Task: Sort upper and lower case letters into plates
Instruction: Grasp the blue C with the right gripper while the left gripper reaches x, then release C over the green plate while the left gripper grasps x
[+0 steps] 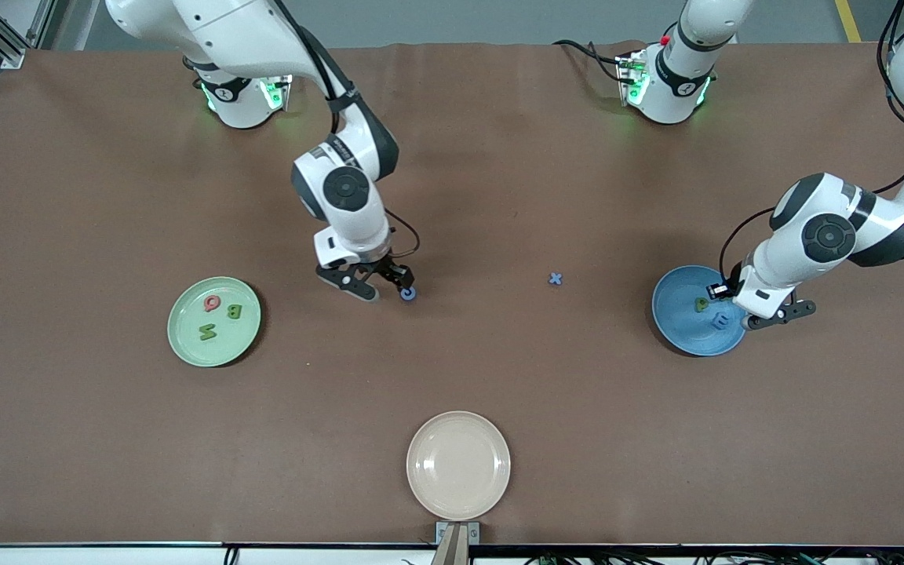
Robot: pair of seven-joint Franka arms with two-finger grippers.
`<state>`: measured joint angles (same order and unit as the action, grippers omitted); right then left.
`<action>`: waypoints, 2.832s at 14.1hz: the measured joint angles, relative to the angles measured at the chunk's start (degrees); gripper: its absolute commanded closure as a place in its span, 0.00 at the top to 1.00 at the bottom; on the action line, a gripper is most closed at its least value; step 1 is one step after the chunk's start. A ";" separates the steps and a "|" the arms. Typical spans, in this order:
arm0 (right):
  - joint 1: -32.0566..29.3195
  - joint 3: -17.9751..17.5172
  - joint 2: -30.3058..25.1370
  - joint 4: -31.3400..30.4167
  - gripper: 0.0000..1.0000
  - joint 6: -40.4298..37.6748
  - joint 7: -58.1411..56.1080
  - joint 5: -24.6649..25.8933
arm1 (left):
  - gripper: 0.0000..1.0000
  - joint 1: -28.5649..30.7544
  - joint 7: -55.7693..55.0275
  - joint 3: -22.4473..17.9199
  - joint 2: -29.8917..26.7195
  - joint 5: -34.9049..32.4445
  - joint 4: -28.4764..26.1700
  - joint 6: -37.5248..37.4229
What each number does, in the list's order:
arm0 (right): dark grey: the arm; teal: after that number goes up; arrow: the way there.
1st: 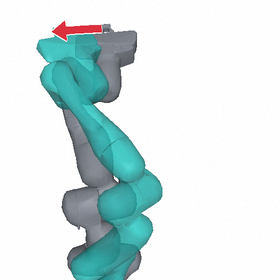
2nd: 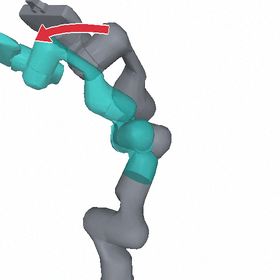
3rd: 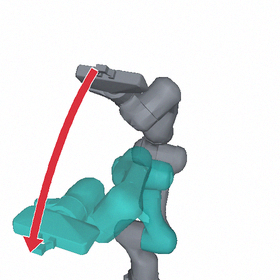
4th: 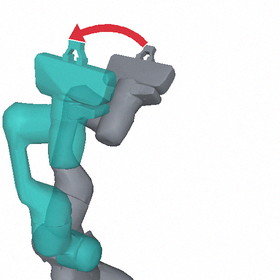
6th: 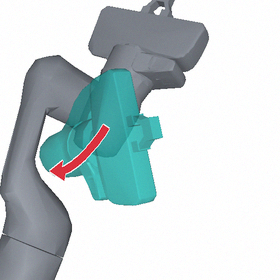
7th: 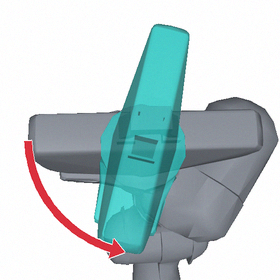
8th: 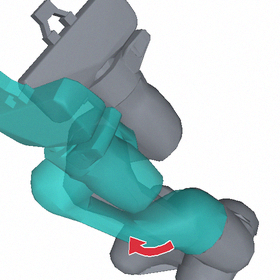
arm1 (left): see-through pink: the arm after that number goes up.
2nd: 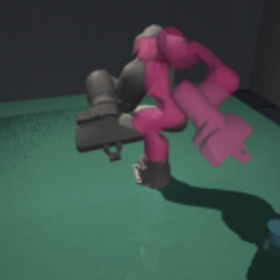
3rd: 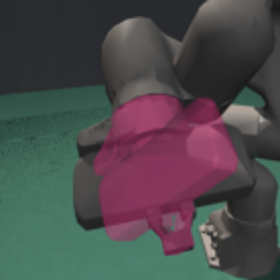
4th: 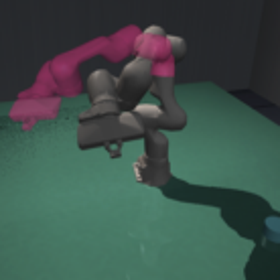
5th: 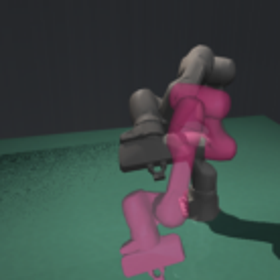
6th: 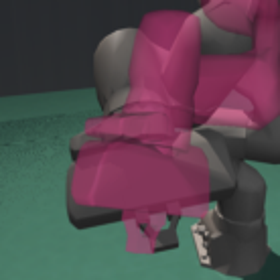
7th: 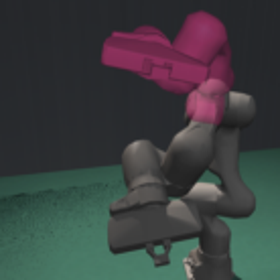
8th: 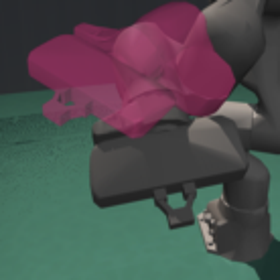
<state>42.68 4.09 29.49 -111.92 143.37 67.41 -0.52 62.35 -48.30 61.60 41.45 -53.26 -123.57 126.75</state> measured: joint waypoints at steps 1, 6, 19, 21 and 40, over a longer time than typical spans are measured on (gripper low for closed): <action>0.83 0.03 1.21 1.11 0.96 0.01 1.52 0.00 | 0.11 -0.07 0.00 -0.19 0.16 -0.09 0.00 0.25; 2.46 0.06 5.81 4.96 0.74 0.06 5.33 0.00 | 0.84 -0.29 0.00 -0.43 0.36 -0.12 0.08 0.70; 2.27 0.88 8.85 8.86 0.40 -0.08 5.90 0.00 | 1.00 -11.05 -6.08 7.65 0.29 -0.12 4.62 -0.30; 2.27 0.90 8.86 9.09 0.23 -0.17 5.92 0.00 | 1.00 -15.69 -12.09 7.63 0.30 -0.07 5.38 -0.64; -22.66 2.23 -0.76 6.47 0.00 -15.00 -40.27 0.23 | 0.83 -42.01 -23.34 -8.05 3.16 3.27 6.62 6.63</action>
<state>20.01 6.32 28.73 -105.46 128.37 27.14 -0.29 20.34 -71.64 53.55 44.62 -50.00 -116.95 133.39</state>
